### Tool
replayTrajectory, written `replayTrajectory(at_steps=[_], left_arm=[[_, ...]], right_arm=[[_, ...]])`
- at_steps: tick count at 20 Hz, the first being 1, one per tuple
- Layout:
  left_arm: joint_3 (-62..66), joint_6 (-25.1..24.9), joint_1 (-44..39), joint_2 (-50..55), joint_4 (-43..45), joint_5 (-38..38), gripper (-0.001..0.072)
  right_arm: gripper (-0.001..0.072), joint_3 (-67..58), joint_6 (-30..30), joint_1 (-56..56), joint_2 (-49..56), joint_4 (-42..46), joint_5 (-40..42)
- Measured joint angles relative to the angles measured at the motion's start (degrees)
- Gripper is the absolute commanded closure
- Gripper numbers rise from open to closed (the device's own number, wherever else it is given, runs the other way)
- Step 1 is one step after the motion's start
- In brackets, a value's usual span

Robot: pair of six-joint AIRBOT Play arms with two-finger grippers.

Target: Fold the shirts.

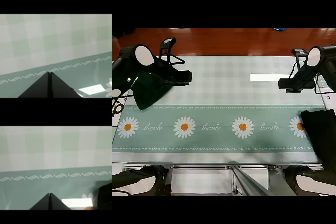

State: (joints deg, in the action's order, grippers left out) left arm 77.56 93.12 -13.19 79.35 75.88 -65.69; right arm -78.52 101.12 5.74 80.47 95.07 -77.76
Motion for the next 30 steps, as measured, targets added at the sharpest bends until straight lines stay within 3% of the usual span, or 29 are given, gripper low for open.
replayTrajectory(at_steps=[1,2,3,9,15,23,24,25,26,27,30], left_arm=[[0.07,0.0,0.11,0.11,0.02,0.81,0.0426],[0.26,0.0,0.31,0.22,0.09,1.95,0.0204],[0.66,0.04,0.72,0.28,1.16,2.58,0.0199],[3.89,0.13,8.11,0.72,16.39,7.28,0.02],[4.68,1.2,21.35,5.66,20.63,12.24,0.02],[9.77,-7.89,26.36,19.69,19.96,13.35,0.0201],[10.88,-8.33,26.21,21.53,19.93,13.11,0.021],[12.11,-8.68,26.08,23.15,19.96,12.33,0.0317],[13.22,-8.76,25.97,24.59,19.93,11.17,0.0611],[14.34,-9.01,25.88,25.73,19.98,9.49,0.0684],[17.55,-9.31,25.7,27.5,19.56,4.07,0.0685]], right_arm=[[0.0568,0.0,0.0,-0.02,0.0,0.02,1.77],[0.0404,0.0,-0.11,0.0,0.0,0.09,3.45],[0.0291,0.0,-0.48,-0.02,-0.02,0.2,4.76],[0.0293,1.36,-4.63,0.31,-2.58,0.2,7.37],[0.0294,7.37,-5.03,4.04,-7.56,-0.74,10.29],[0.0295,9.53,0.7,8.66,-8.7,0.98,15.17],[0.0295,9.57,1.31,8.83,-8.72,1.22,15.39],[0.03,9.6,1.79,8.94,-8.74,1.49,15.72],[0.03,9.64,2.1,9.05,-8.74,1.81,15.82],[0.03,9.64,2.4,9.07,-8.74,2.21,15.96],[0.03,9.68,2.91,9.18,-9.07,2.67,16.11]])
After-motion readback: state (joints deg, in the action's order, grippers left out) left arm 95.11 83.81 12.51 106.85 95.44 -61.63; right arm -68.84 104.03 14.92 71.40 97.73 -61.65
